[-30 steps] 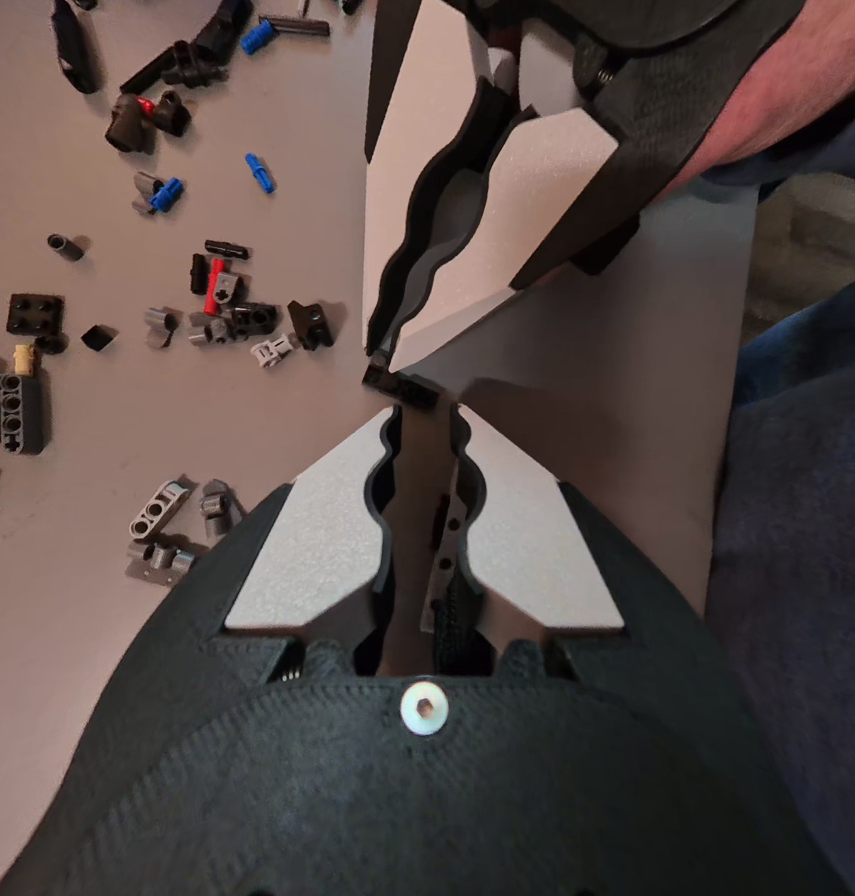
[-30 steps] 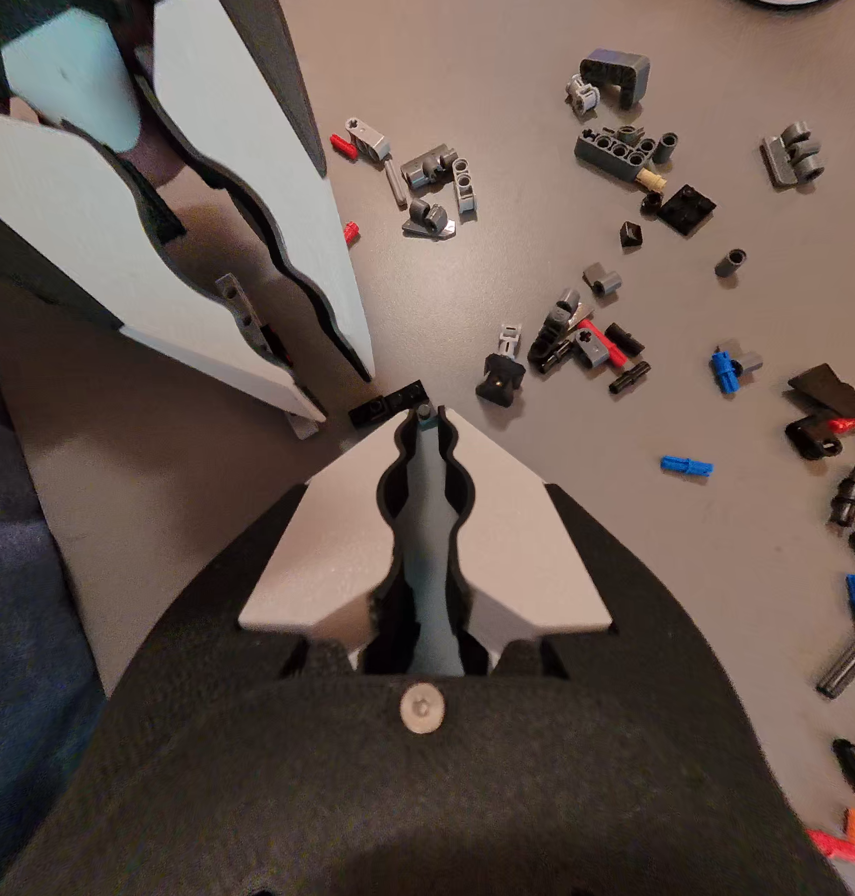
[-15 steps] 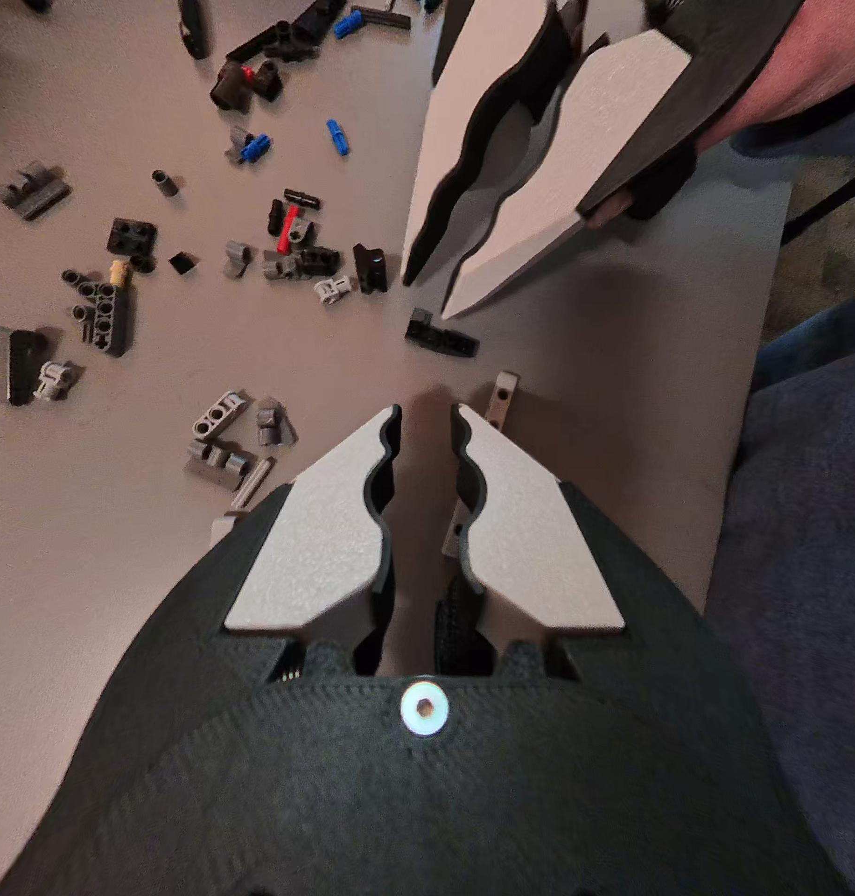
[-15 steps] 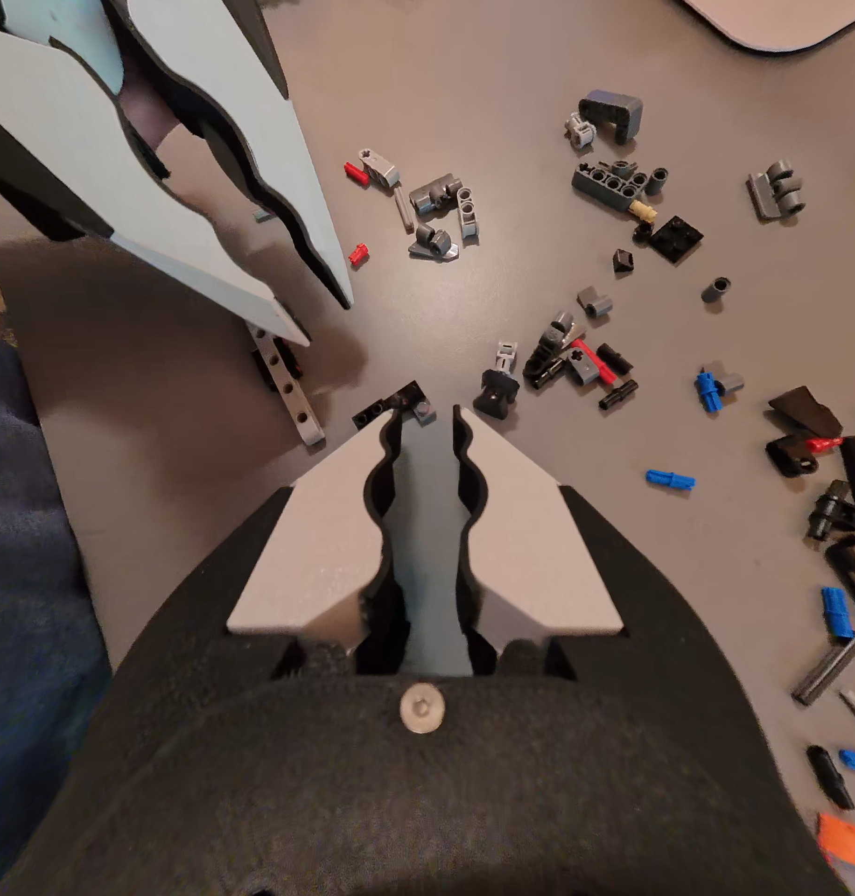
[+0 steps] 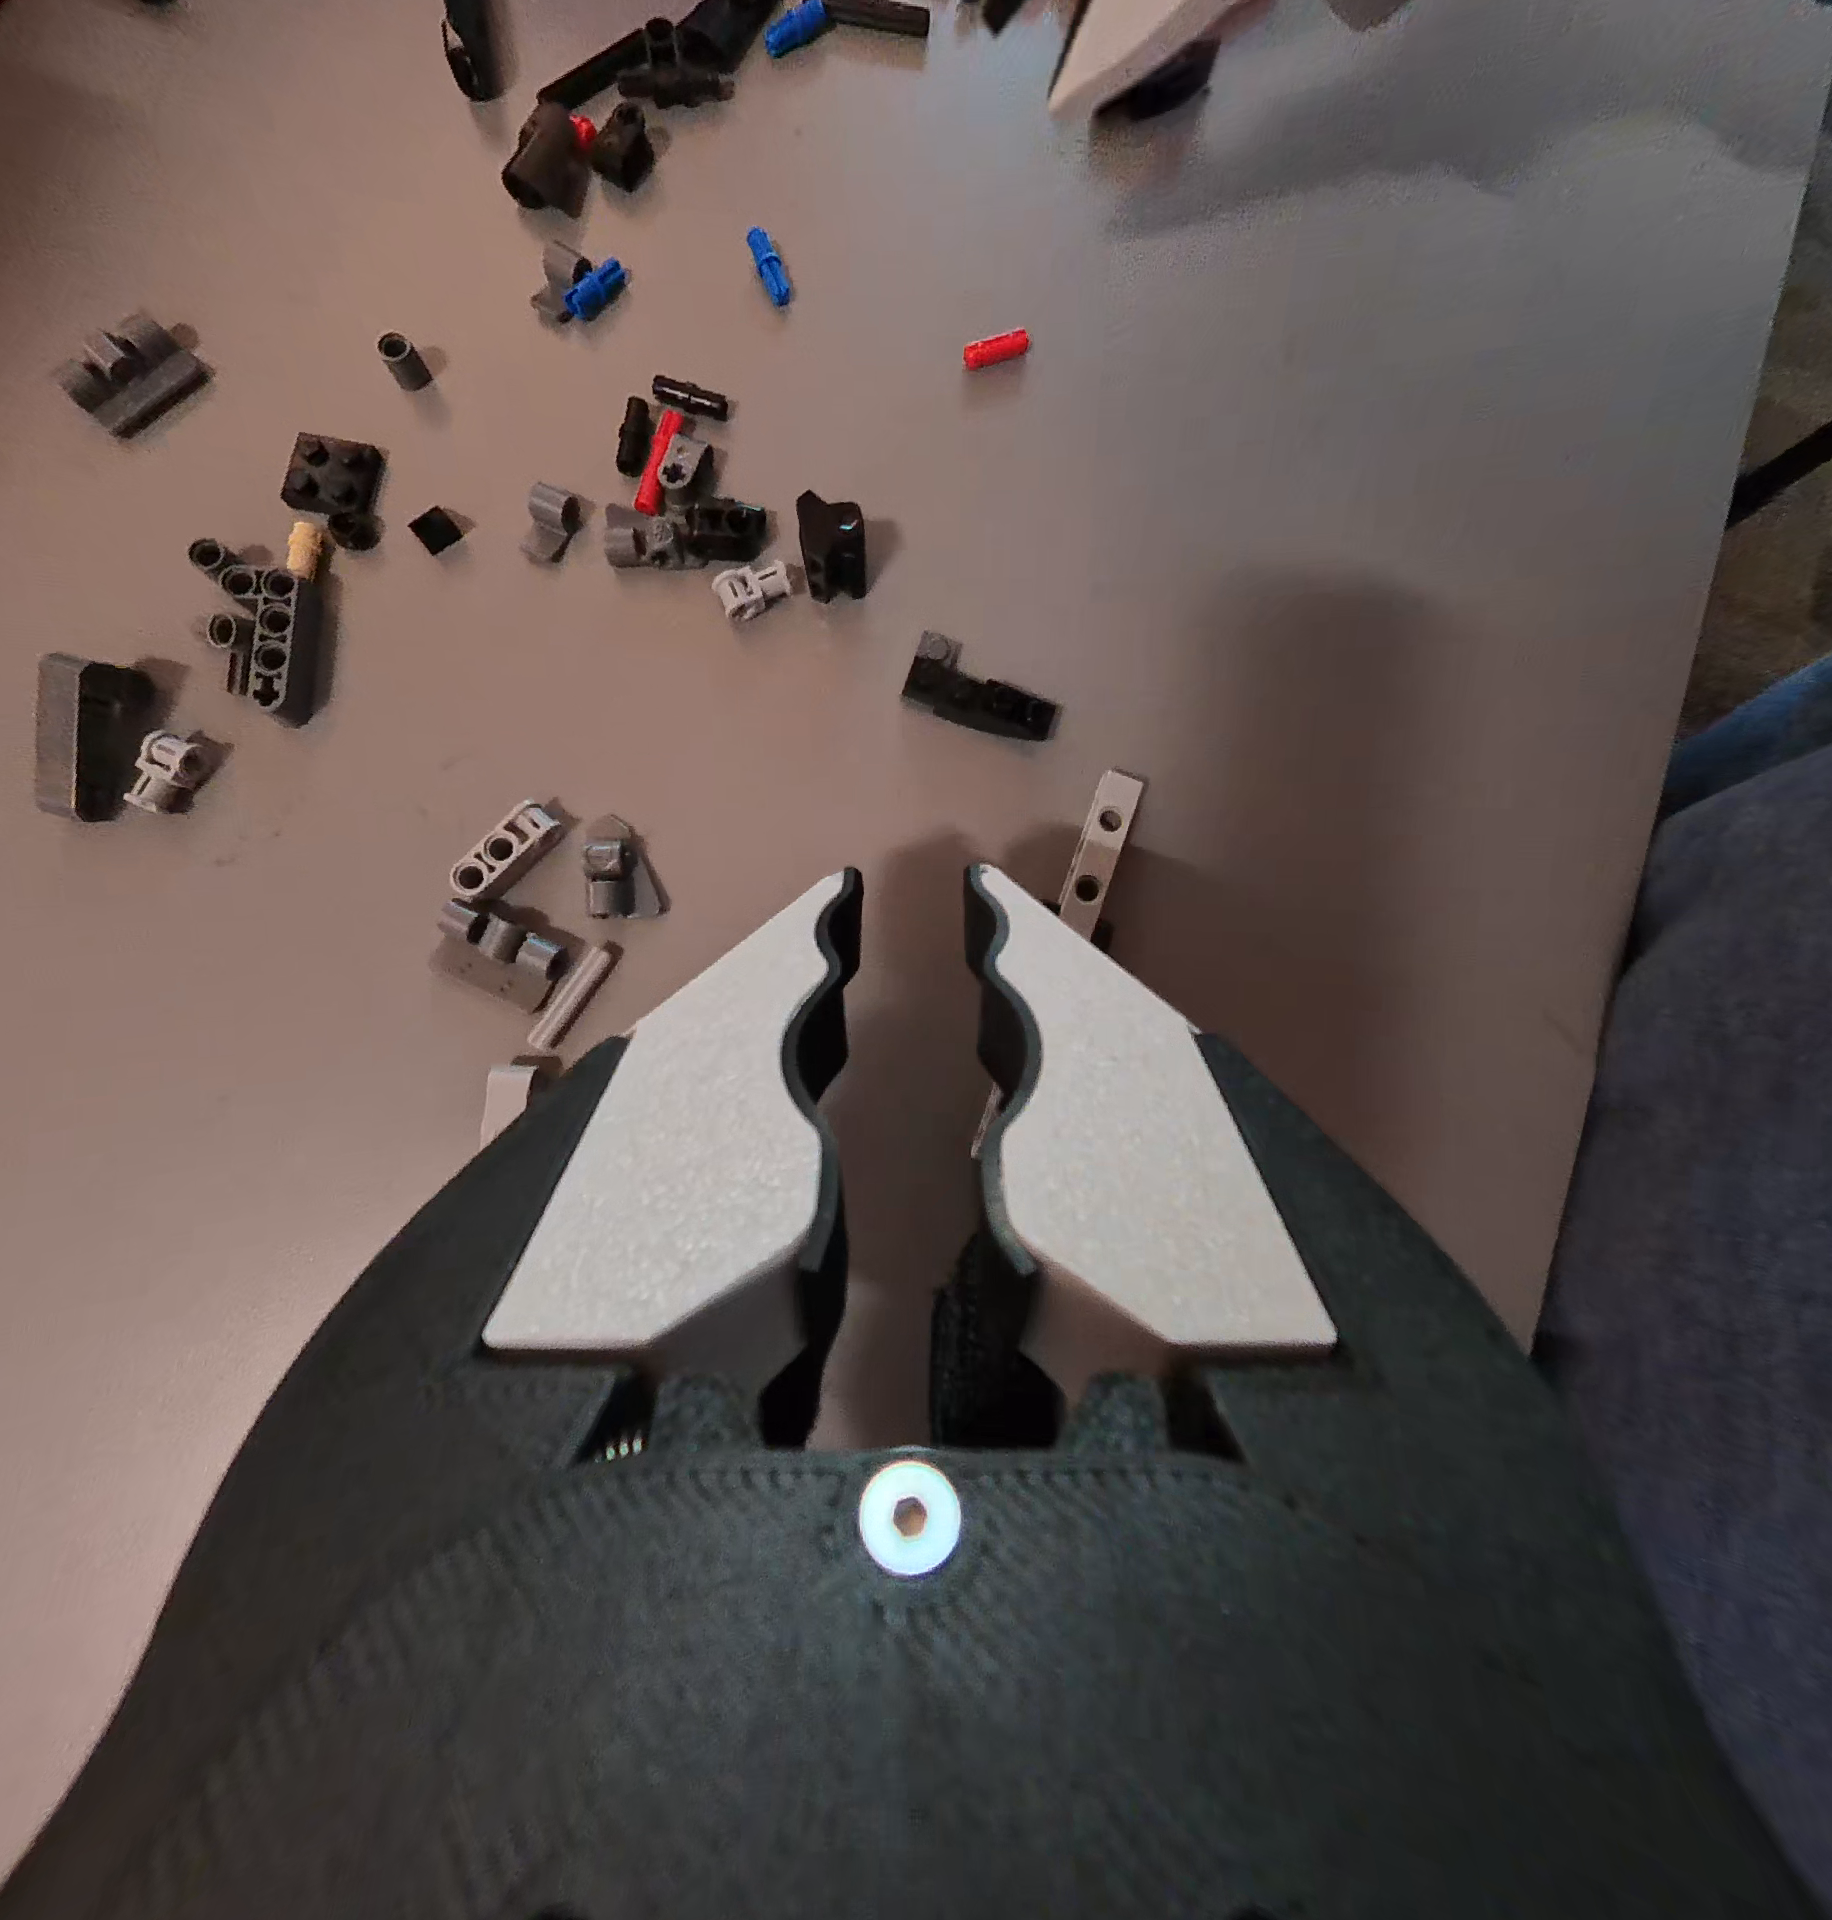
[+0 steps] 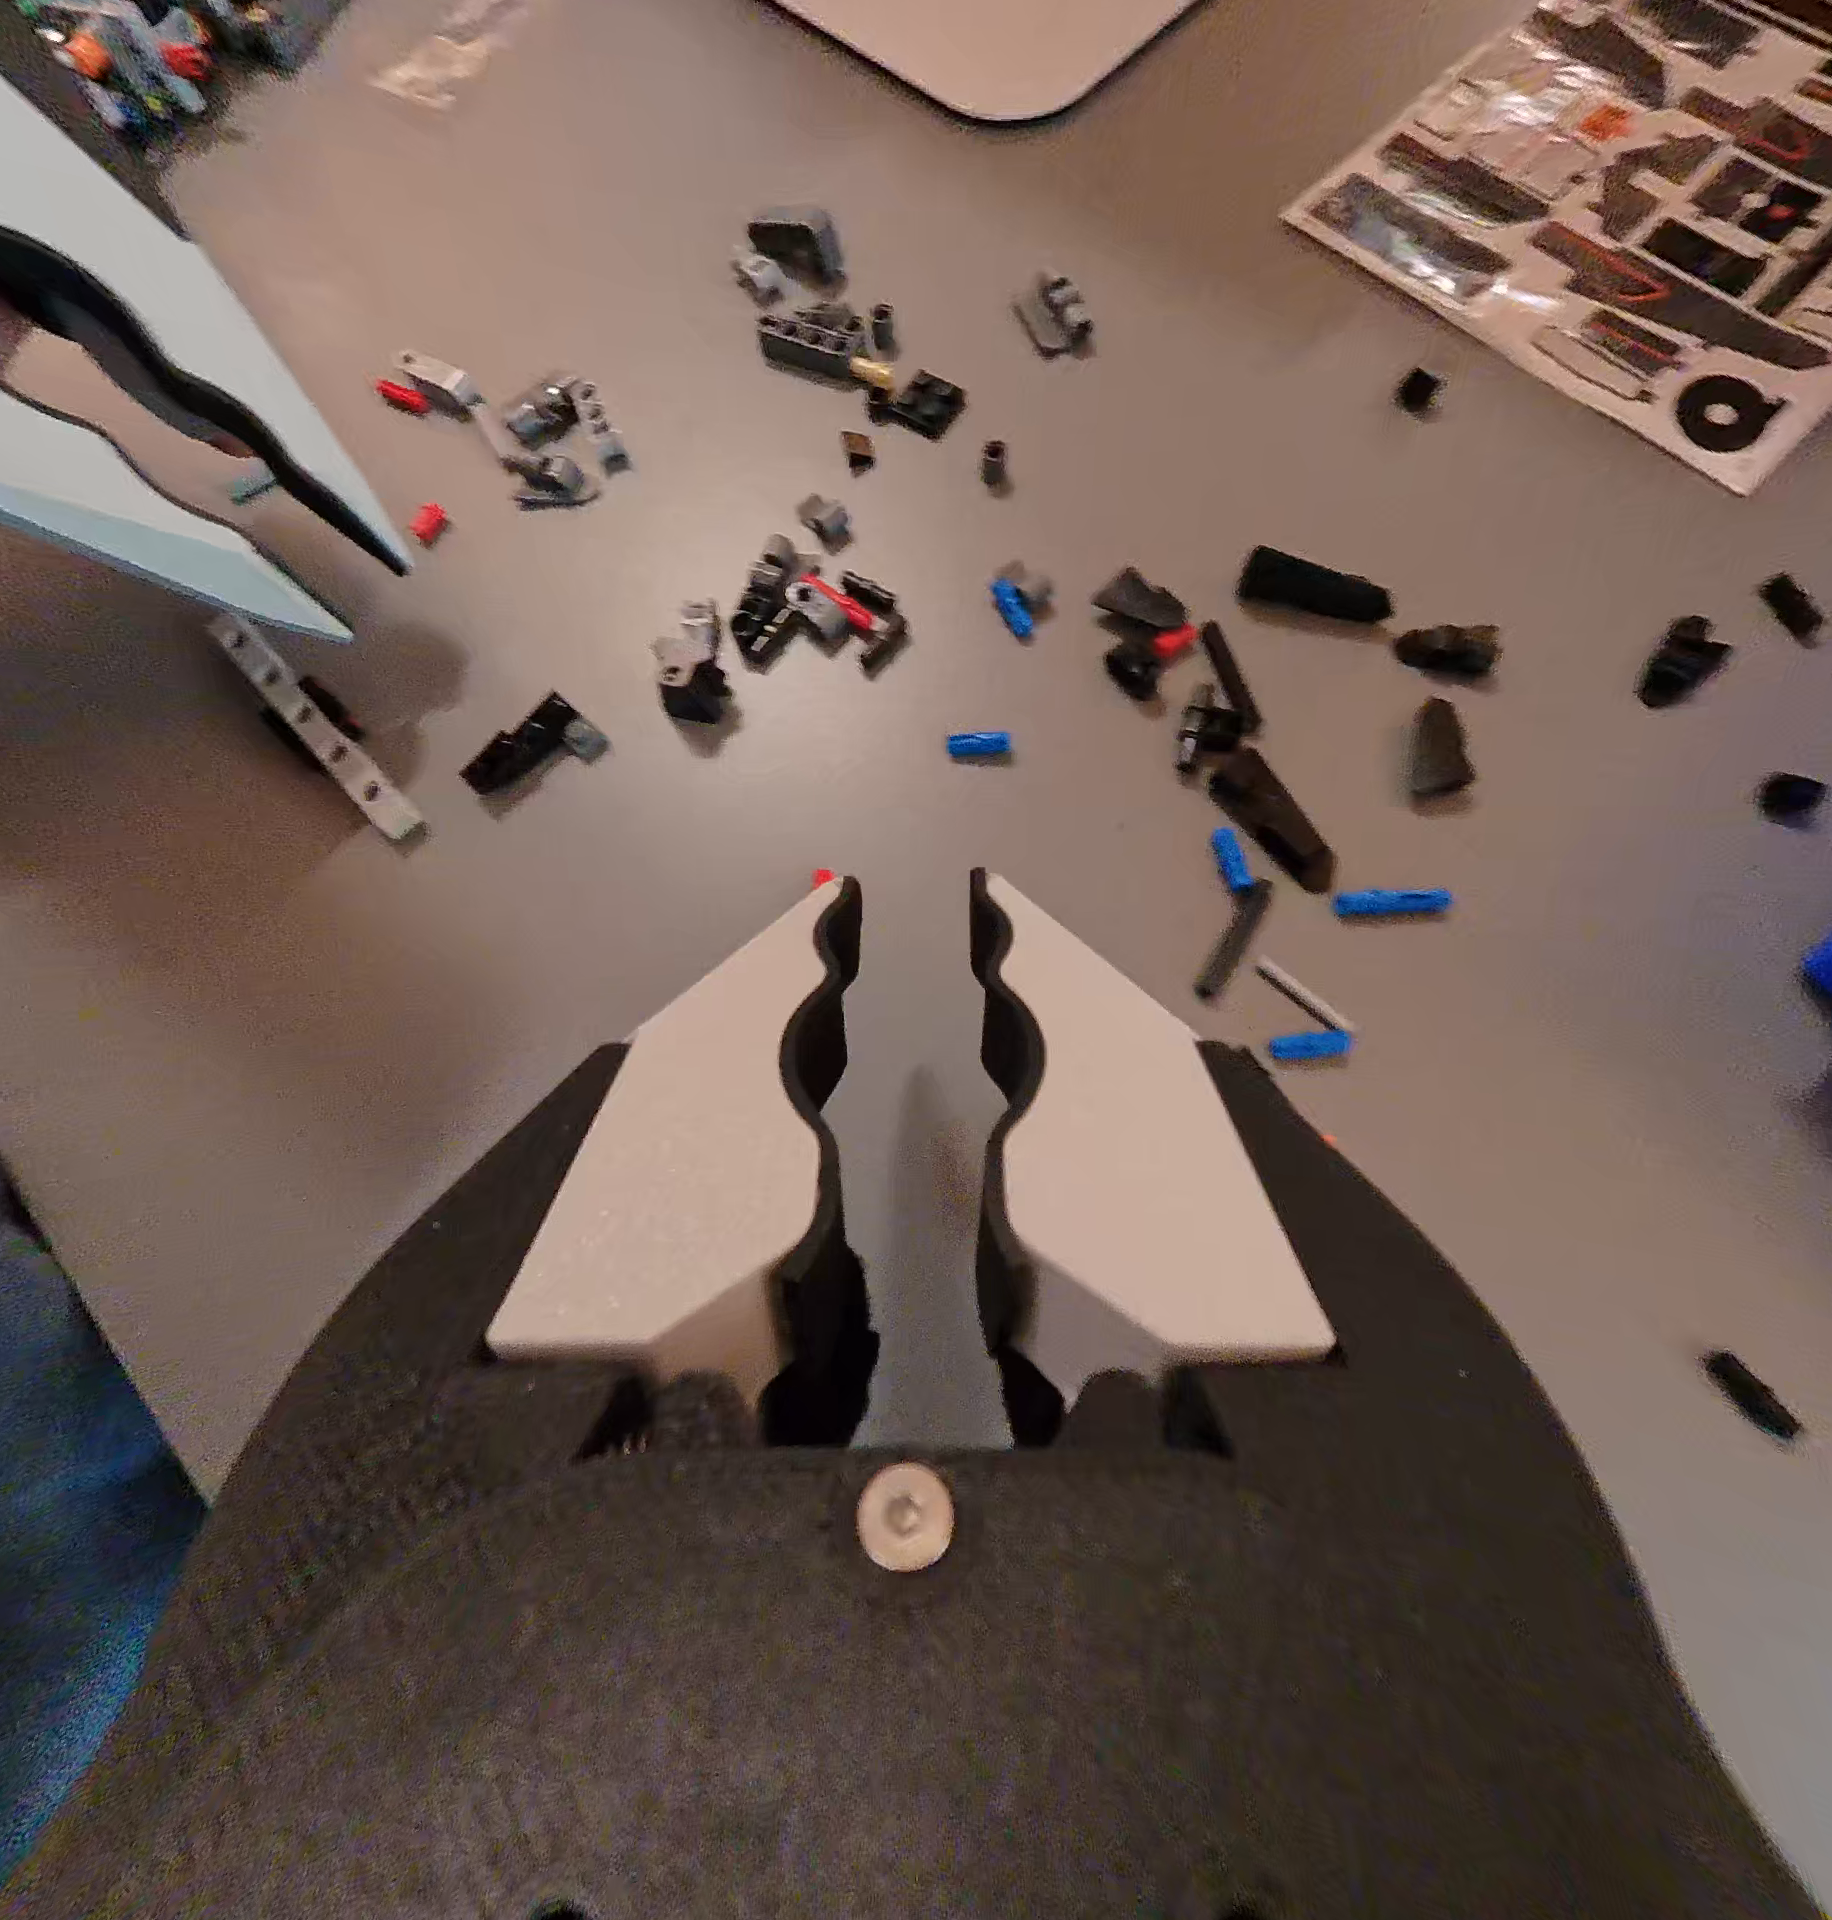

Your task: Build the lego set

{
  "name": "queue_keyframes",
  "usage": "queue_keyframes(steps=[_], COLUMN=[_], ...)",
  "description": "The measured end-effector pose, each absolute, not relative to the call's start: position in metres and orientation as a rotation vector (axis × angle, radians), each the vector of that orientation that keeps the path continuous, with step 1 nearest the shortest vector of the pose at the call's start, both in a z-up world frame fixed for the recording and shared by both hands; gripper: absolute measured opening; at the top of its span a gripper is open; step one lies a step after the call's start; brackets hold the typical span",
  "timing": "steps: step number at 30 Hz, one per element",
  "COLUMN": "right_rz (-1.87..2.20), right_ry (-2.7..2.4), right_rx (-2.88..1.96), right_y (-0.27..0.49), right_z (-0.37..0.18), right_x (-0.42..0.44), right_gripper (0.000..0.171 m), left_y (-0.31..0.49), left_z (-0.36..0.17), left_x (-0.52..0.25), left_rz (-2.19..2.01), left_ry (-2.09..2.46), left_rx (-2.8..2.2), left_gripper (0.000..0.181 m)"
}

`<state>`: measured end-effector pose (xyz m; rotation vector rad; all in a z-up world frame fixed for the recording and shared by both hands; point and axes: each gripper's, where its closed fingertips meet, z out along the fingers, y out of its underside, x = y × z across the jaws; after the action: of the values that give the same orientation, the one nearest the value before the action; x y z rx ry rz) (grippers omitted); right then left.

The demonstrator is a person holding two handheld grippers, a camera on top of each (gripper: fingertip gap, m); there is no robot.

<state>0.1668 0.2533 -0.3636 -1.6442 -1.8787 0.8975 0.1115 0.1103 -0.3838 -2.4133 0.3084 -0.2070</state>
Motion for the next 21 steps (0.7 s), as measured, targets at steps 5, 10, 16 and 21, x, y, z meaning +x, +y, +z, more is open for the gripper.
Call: queue_keyframes(steps=[5, 10, 16, 21], right_rz=[0.83, 0.79, 0.788, 0.782], right_ry=[-1.856, -1.853, -1.85, -1.829], right_rx=[-1.666, -1.674, -1.683, -1.687], right_y=[0.28, 0.294, 0.298, 0.302], right_z=[-0.363, -0.364, -0.367, -0.365], right_x=[0.169, 0.169, 0.172, 0.18], right_gripper=[0.019, 0.02, 0.019, 0.019], left_y=[0.109, 0.103, 0.101, 0.102], left_z=[-0.382, -0.38, -0.369, -0.363], left_x=[0.108, 0.094, 0.056, 0.027], left_rz=[-0.187, -0.125, -0.014, 0.069], left_ry=[0.291, 0.244, 0.169, 0.136], left_rx=[-2.412, -2.411, -2.397, -2.402], left_gripper=[0.018, 0.018, 0.022, 0.024])
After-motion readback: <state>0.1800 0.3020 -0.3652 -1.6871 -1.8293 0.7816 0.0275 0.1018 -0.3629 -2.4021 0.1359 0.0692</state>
